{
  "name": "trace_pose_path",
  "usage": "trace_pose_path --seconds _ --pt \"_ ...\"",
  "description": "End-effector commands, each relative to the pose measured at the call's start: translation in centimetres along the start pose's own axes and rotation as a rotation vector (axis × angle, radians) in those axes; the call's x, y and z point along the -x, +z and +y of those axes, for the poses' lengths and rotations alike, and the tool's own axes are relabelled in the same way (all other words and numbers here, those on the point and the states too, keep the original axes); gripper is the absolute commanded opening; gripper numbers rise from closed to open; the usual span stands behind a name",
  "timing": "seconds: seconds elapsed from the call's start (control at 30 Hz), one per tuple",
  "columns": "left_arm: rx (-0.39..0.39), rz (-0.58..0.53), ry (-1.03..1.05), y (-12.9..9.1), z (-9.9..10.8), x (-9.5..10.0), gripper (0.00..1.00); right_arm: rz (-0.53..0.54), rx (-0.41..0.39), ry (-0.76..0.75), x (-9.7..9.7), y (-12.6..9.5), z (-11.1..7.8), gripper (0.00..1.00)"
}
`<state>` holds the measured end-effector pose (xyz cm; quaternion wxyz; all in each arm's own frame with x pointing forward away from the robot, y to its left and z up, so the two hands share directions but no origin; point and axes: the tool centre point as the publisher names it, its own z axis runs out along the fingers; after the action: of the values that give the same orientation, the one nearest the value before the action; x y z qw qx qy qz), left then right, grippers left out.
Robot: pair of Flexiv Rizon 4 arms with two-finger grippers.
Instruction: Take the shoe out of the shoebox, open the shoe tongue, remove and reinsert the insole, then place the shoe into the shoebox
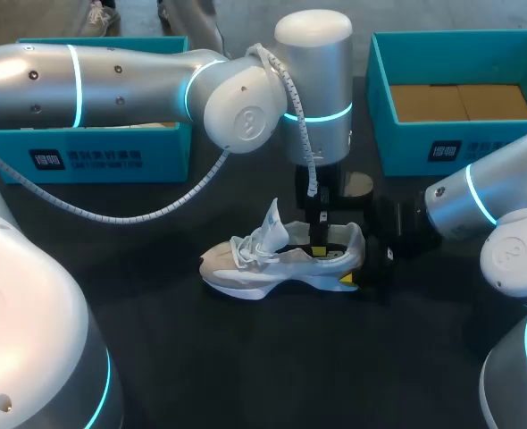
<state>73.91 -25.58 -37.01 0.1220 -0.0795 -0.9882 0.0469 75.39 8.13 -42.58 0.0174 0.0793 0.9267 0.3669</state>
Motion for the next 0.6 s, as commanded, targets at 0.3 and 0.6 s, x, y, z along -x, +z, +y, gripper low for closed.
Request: trace_pose_path --seconds 0.3,0.6 --pt "0.0 0.001 0.001 -0.04 0.06 0.03 0.0 -0.001 -0.002 0.0 0.08 0.05 -0.1 0.0" --pt "-0.015 0.057 0.089 0.34 0.24 -0.59 0.0 -0.001 -0.002 0.0 0.08 0.05 -0.1 0.0"
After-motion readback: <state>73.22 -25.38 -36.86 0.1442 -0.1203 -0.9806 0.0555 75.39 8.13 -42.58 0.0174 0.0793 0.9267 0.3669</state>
